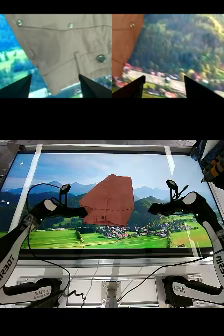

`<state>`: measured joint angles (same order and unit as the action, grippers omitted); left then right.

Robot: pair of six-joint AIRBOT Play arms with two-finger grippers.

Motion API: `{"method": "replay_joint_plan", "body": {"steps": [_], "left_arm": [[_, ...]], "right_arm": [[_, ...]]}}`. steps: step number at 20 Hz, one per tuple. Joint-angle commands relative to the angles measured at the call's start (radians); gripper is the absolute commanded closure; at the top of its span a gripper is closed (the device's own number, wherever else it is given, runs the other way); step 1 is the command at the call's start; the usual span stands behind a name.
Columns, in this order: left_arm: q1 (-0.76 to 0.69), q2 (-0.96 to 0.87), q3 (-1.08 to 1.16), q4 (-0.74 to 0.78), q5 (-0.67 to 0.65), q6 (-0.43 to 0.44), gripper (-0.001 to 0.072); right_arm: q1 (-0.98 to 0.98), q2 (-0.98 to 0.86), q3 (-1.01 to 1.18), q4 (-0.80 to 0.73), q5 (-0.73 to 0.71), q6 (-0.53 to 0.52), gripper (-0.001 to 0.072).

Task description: Fold the clothes and pants, and hang the long-sleeved shirts on hangers.

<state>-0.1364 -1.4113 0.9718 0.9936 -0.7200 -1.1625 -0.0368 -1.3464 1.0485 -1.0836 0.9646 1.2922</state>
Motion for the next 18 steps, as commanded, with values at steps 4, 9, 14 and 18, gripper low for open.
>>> {"method": "replay_joint_plan", "body": {"steps": [4,9,14,18], "left_arm": [[0.002,-0.01,0.0,0.024,0.028,-0.001,0.0008],[0.002,-0.008,0.001,0.023,0.028,-0.001,0.0009],[0.002,-0.008,0.001,0.024,0.029,-0.001,0.0009],[0.002,-0.008,0.002,0.023,0.029,-0.001,0.0009]], "right_arm": [[0.08,-0.166,-0.02,0.395,-0.01,0.068,0.016],[0.167,-0.271,-0.02,0.418,0.007,0.117,0.0162],[0.232,-0.324,-0.02,0.413,-0.05,0.245,0.0163],[0.238,-0.349,-0.018,0.424,-0.051,0.27,0.0378]]}}
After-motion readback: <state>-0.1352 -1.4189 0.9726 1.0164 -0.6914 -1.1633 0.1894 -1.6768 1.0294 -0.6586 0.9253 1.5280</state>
